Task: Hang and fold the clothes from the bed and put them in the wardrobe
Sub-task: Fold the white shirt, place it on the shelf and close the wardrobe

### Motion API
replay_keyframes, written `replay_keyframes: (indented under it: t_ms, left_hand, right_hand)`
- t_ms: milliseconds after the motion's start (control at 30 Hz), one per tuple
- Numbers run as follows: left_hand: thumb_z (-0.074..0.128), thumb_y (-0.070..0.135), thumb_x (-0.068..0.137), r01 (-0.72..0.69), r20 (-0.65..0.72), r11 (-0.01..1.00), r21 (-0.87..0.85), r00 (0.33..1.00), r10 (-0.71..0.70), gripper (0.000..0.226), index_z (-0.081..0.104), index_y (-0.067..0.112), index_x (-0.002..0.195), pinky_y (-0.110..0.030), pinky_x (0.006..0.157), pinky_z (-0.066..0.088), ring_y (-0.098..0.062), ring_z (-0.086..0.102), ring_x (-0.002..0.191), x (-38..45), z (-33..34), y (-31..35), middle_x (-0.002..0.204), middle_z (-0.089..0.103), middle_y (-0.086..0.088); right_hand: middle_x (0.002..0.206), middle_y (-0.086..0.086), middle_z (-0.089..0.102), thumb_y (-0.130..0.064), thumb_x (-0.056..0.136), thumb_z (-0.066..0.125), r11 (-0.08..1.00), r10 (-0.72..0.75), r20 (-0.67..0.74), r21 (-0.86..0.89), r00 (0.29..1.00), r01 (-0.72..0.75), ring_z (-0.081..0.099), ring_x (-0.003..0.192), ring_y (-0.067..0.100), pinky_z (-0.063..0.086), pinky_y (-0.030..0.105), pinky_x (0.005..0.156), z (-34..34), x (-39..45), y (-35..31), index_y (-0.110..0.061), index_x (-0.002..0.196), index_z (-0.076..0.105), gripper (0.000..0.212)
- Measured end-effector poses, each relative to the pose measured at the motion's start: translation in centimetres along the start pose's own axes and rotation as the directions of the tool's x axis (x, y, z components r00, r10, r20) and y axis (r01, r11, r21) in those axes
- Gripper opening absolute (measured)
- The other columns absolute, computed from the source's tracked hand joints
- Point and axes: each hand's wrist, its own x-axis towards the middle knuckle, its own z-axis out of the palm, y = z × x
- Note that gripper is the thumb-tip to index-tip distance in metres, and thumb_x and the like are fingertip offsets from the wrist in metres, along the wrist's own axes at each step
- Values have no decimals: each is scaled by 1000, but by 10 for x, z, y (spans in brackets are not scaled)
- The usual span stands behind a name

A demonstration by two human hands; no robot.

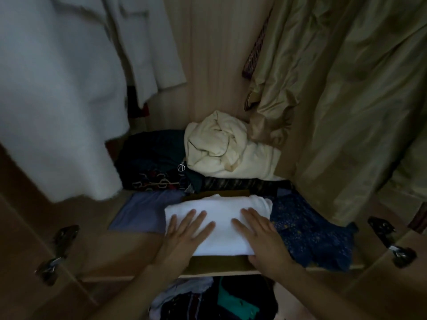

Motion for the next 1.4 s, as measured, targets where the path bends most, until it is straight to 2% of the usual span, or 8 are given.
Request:
replay_keyframes:
  t_ms: [133, 267, 467, 633, 733, 967, 1233, 1400]
  left_hand:
    - [36, 12, 82, 40, 59, 999, -4, 997, -40, 66, 44, 29, 145, -66, 91, 48, -34, 52, 132, 10, -2, 2, 148, 51, -8]
    - [40, 11, 85, 19, 54, 1000, 24, 998, -20, 63, 46, 28, 145, -66, 93, 46, -35, 51, 132, 29, -7, -13, 147, 51, -10]
    - [65, -11, 65, -1, 74, 989, -148, 997, 12, 117, 12, 37, 157, -64, 108, 35, -31, 22, 149, 47, 5, -40, 163, 21, -5]
    - [24, 56, 90, 10, 123, 961, -277, 992, 25, 75, -15, 43, 153, -53, 120, -12, -13, -33, 145, 49, -6, -31, 159, -33, 9]
    - [6, 70, 95, 123, 97, 956, -265, 990, -100, 66, -17, 45, 152, -55, 118, -15, -14, -36, 143, 68, -10, -16, 157, -37, 10]
    - [7, 80, 90, 124, 35, 952, -279, 992, -119, 77, -22, 43, 151, -58, 115, -15, -18, -35, 145, 76, 23, -10, 157, -37, 8]
    - [26, 77, 94, 147, 37, 925, -351, 989, -143, 76, 1, 41, 156, -46, 112, -12, -18, -10, 150, 87, 36, -15, 167, -4, 1]
    - [19, 79, 90, 204, 142, 917, -343, 976, -164, 79, -23, 46, 149, -55, 116, -14, -15, -32, 145, 82, 19, -13, 155, -40, 11]
  right_hand:
    - [146, 13, 50, -22, 64, 84, 996, 78, -13, -46, 997, -79, 34, 135, 31, 47, 48, 97, 7, 14, -2, -28, 144, 47, 89]
    - [141, 14, 55, -20, 88, 46, 995, 93, -109, -36, 990, -97, 36, 134, 34, 49, 57, 98, 14, 33, -2, -25, 140, 54, 52]
    - [155, 9, 38, -3, 65, 79, 985, 150, -13, 86, 989, -148, 27, 143, 30, 38, 53, 111, 26, 49, 9, -29, 151, 38, 98]
    - [161, -3, -20, -75, 84, 37, 968, 81, 257, 210, 963, -138, -22, 148, 20, -7, 44, 122, -2, 57, 20, -41, 154, -3, 88]
    - [159, -3, -16, -85, 82, 8, 965, 165, 176, 176, 970, -196, -16, 149, 20, -5, 47, 122, 1, 74, 8, -40, 155, -1, 86]
    - [165, 0, 6, -75, 95, 25, 954, 243, -4, 184, 970, -238, 2, 151, 21, 3, 46, 120, 41, 71, 7, -50, 151, -8, 70]
    - [163, -4, 0, -78, 92, 16, 936, 271, 97, 205, 958, -286, 0, 151, 20, 5, 48, 122, 35, 80, 9, -42, 154, 9, 72]
    - [161, -6, -17, -84, 75, -1, 924, 310, 238, 153, 920, -351, -13, 150, 18, -3, 48, 122, 7, 80, -5, -43, 153, -1, 89]
